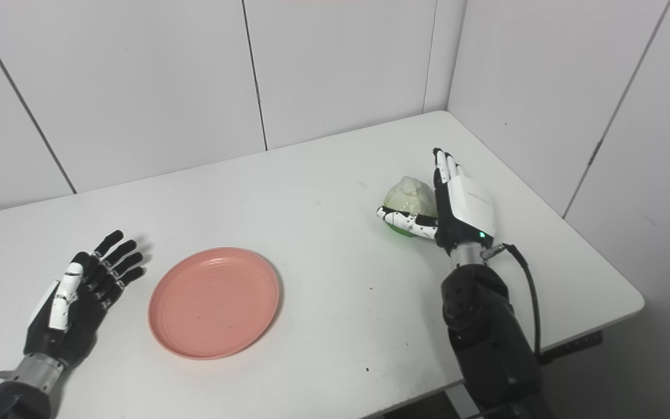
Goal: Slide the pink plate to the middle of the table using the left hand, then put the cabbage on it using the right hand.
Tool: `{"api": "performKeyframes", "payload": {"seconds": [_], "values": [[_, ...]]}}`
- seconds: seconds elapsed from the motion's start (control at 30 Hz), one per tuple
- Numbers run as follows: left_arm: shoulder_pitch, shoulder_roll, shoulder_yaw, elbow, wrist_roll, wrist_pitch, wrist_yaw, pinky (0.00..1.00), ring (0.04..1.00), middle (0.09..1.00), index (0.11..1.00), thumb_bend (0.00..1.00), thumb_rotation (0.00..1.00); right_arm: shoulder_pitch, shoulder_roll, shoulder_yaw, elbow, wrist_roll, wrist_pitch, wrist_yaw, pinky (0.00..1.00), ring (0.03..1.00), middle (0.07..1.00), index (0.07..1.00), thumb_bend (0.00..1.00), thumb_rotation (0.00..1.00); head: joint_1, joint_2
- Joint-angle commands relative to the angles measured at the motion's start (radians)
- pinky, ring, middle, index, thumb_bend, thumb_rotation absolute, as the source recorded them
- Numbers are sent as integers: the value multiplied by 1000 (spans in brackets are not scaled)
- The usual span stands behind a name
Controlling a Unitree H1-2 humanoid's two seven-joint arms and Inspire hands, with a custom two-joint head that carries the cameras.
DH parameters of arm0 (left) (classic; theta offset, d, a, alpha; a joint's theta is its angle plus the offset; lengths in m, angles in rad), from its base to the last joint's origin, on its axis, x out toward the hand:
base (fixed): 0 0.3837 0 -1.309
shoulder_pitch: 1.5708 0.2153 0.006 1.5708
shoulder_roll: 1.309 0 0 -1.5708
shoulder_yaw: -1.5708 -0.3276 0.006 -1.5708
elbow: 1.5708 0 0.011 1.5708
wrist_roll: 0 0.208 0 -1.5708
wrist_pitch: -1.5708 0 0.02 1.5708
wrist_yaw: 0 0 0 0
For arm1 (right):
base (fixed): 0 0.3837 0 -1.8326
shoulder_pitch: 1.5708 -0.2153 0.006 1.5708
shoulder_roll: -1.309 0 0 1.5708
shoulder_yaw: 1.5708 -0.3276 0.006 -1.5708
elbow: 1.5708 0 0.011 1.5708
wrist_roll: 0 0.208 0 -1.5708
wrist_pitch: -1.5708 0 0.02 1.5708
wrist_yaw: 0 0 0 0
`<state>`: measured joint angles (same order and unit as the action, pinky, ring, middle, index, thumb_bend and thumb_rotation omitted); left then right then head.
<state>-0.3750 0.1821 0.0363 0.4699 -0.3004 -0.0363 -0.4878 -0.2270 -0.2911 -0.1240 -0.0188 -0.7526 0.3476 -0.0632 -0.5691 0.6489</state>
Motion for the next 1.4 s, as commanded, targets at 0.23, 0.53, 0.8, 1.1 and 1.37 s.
{"api": "performKeyframes", "payload": {"seconds": [0.23,0.53,0.8,1.1,1.37], "values": [[59,20,9,26,-11,38,-4,874,888,902,893,461,980,-75,-43,17,18,-1,36,-33,907,1000,1000,1000,1000,705,1,8],[65,27,13,21,-21,44,-14,873,889,901,891,452,978,-104,-50,29,82,6,45,-79,935,1000,1000,1000,1000,677,-3,16],[71,33,9,8,-21,51,-17,874,890,902,891,456,979,-116,-50,26,109,33,53,-90,931,1000,1000,1000,1000,634,-1,21],[73,35,8,1,-22,56,-19,875,891,903,894,451,992,-122,-36,15,125,117,45,-104,828,973,1000,1000,1000,578,-2,25],[75,36,8,-6,-22,60,-20,879,893,904,895,449,999,-124,-32,17,127,185,33,-113,775,924,992,1000,1000,459,-3,27]]}}
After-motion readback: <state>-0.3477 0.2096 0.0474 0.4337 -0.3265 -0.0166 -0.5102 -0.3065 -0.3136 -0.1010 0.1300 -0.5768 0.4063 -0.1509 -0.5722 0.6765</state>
